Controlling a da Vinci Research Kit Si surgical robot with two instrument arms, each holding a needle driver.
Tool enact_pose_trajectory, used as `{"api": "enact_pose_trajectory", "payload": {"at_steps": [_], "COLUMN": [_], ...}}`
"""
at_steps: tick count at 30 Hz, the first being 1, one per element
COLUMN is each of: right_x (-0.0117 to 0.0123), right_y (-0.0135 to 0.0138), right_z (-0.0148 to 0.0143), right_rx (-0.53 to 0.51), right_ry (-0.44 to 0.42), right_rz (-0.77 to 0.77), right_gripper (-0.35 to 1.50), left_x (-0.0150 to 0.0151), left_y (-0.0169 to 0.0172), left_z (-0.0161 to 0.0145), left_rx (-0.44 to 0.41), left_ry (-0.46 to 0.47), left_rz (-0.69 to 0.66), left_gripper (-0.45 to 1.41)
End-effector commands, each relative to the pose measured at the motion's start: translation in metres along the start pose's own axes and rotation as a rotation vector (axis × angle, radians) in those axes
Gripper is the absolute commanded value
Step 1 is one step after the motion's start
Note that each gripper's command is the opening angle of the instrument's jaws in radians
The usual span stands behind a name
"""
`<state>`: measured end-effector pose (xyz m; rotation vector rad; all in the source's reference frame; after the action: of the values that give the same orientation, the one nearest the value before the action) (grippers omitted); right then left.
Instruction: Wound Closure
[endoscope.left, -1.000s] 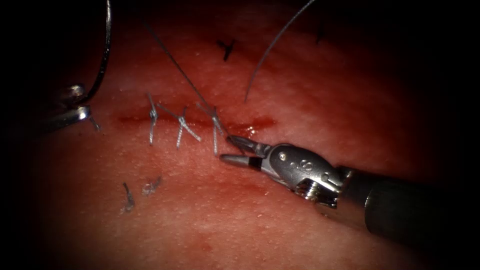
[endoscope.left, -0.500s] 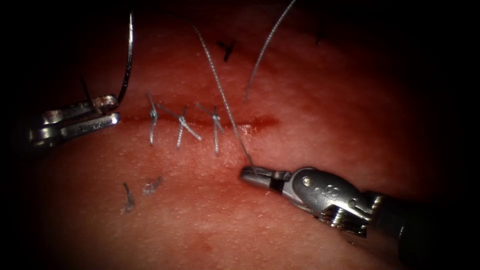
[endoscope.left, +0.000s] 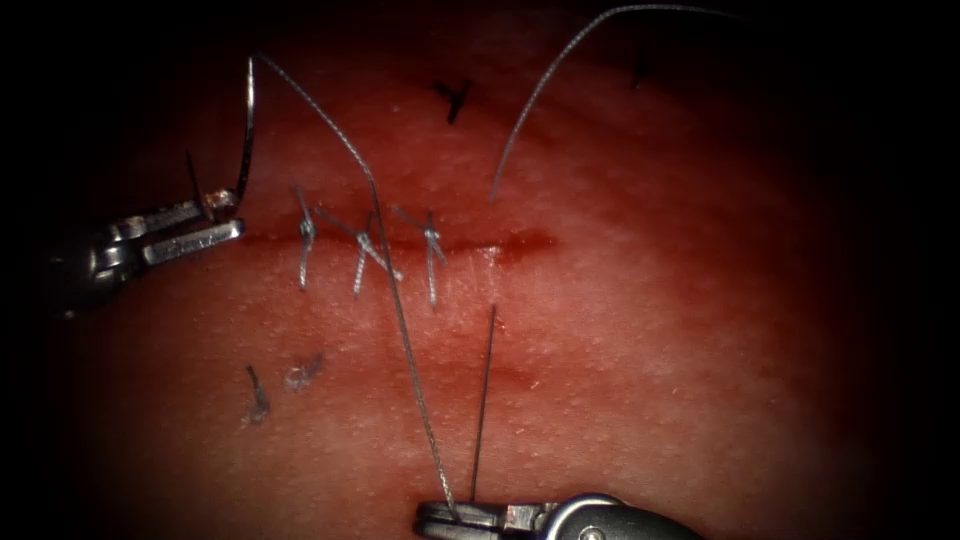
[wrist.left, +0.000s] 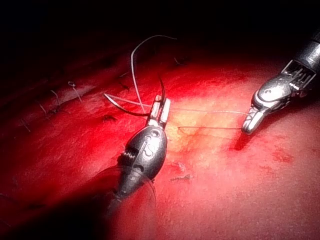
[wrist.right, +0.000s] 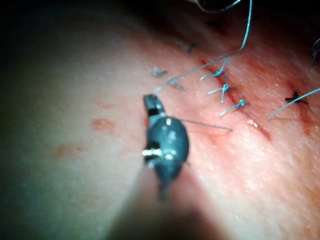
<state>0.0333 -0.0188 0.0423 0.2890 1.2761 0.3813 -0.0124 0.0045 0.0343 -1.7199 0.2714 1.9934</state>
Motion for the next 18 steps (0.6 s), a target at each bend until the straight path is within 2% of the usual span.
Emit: {"api": "enact_pose_trajectory", "payload": {"at_steps": [1, 5, 7, 10, 15, 18], "right_x": [-0.0009, -0.0019, -0.0024, -0.0031, -0.0049, -0.0065], "right_y": [0.0021, 0.0046, 0.0067, 0.0087, 0.0118, 0.0128], "right_z": [0.001, -0.0003, -0.0013, -0.0017, 0.0001, 0.0021], "right_rx": [-0.015, -0.076, -0.162, -0.237, -0.338, -0.304], "right_ry": [-0.001, -0.038, -0.062, -0.093, -0.151, -0.181], "right_rz": [-0.107, -0.216, -0.253, -0.261, -0.277, -0.29], "right_gripper": [1.2, 1.22, 1.22, 1.2, 1.23, 1.22], "left_x": [0.0001, 0.0002, -0.0001, -0.0004, -0.0008, -0.0009], "left_y": [-0.0009, -0.0032, -0.0042, -0.0048, -0.004, -0.0035], "left_z": [0.0, -0.0023, -0.0032, -0.0036, -0.0026, -0.0021], "left_rx": [0.013, 0.069, 0.103, 0.124, 0.128, 0.124], "left_ry": [-0.016, -0.037, -0.056, -0.07, -0.063, -0.054], "left_rz": [-0.007, -0.009, -0.004, 0.003, 0.022, 0.024], "left_gripper": [-0.45, -0.45, -0.45, -0.45, -0.45, -0.45]}}
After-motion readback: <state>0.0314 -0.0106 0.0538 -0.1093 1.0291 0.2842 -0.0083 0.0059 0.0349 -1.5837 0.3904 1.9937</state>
